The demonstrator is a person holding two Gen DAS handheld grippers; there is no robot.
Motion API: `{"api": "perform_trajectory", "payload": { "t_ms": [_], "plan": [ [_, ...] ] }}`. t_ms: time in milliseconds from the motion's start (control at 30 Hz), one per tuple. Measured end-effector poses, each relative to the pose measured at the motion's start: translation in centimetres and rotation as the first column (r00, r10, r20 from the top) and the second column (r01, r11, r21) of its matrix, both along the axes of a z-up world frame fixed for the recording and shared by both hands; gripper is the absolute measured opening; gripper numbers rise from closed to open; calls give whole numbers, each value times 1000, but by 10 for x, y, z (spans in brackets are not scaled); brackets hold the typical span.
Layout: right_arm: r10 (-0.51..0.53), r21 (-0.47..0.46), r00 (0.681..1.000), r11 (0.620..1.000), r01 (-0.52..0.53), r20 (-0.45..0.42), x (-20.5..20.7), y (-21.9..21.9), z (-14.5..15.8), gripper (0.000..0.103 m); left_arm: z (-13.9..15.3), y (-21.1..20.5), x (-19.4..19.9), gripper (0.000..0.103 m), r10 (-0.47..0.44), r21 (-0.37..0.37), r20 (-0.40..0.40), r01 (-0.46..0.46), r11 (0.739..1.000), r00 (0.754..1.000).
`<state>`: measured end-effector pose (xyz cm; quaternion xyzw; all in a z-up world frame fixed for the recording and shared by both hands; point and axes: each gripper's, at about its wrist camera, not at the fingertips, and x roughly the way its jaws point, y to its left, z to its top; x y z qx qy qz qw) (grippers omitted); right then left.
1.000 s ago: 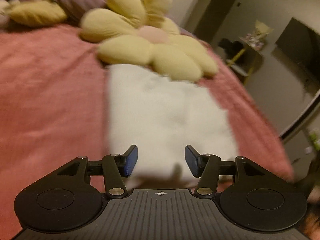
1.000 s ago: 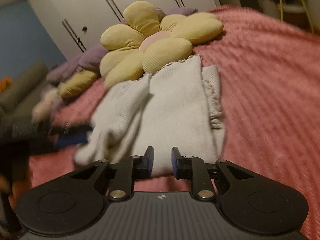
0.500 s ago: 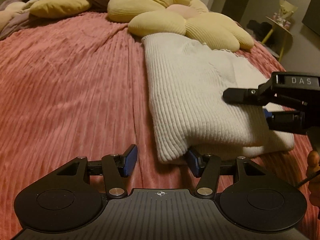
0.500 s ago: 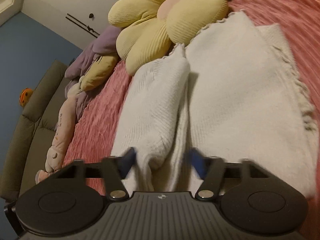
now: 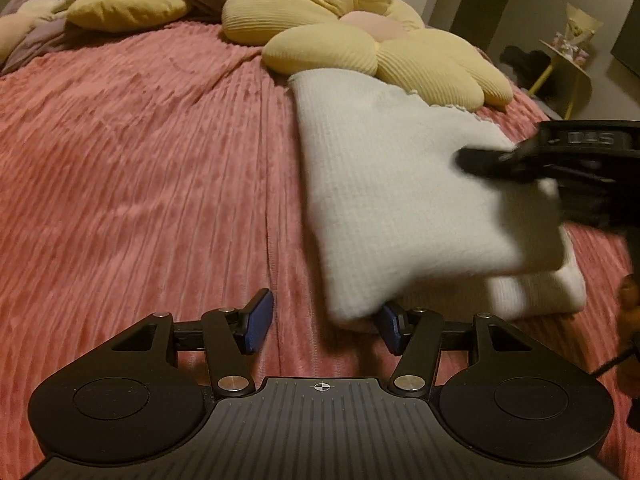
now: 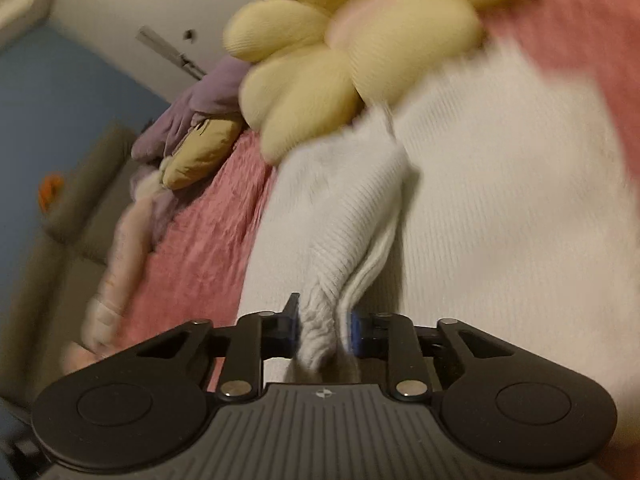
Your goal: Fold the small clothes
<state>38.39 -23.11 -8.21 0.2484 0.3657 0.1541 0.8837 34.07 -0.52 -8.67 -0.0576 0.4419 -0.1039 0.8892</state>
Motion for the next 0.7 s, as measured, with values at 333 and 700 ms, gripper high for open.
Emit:
{"api": "perform_trajectory", "payload": {
  "t_ms": [333,700],
  "plan": [
    [-130,-463,969,860,215,209,-46,-24,9,20,2,-18,-2,66,-50,-30,-3,50,998,999],
    [-154,-437,952,861,260,264,-60,-46,13,9,18,-8,-6,64,-52,-103,15,54,993,999]
  ]
}}
